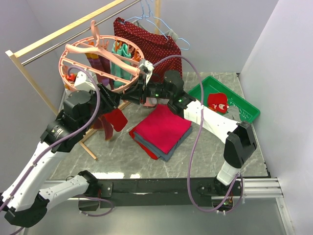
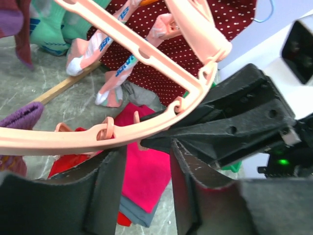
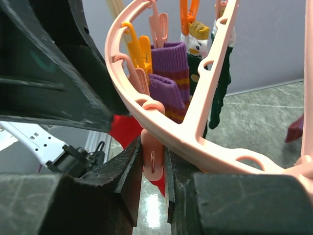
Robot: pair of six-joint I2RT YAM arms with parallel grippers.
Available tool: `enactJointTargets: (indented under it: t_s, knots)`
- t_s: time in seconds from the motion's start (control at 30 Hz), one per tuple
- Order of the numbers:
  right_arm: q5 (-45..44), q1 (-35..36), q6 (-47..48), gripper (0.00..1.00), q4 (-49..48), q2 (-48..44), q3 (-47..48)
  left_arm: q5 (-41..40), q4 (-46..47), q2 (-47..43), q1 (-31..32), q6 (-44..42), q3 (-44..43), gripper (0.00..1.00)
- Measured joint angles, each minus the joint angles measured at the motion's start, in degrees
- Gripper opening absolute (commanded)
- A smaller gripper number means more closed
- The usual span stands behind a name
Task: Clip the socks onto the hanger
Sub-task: Open the clamp at the hanger.
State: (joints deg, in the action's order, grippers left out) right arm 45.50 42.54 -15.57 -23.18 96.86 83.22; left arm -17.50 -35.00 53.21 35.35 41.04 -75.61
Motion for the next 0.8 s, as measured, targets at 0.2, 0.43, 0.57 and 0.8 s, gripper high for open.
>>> enactJointTargets:
  t_s: [0.2, 0.43, 0.57, 0.8]
  knots:
    - [-0.1, 0.0, -0.3, 0.28, -0.6, 0.0, -0.2, -0.9, 1.6, 1.1, 0.1, -0.2, 1.4, 0.37]
    - [-0.5, 0.0, -0.7, 0.32, -2.1, -0.1, -1.2, -2.2, 4.5, 1.5, 0.3, -0.9, 2.9, 0.27]
    - [-0.4, 0.0, -0.7, 0.36, -2.9, -0.6, -2.3, -3.0, 5.7, 1.5, 0.2, -1.3, 4.0, 0.21]
    - [-0.3, 0.0, -1.1, 0.38, -4.4, -1.2, -4.2, -3.8, 6.0, 1.9, 0.2, -1.4, 4.3, 0.16]
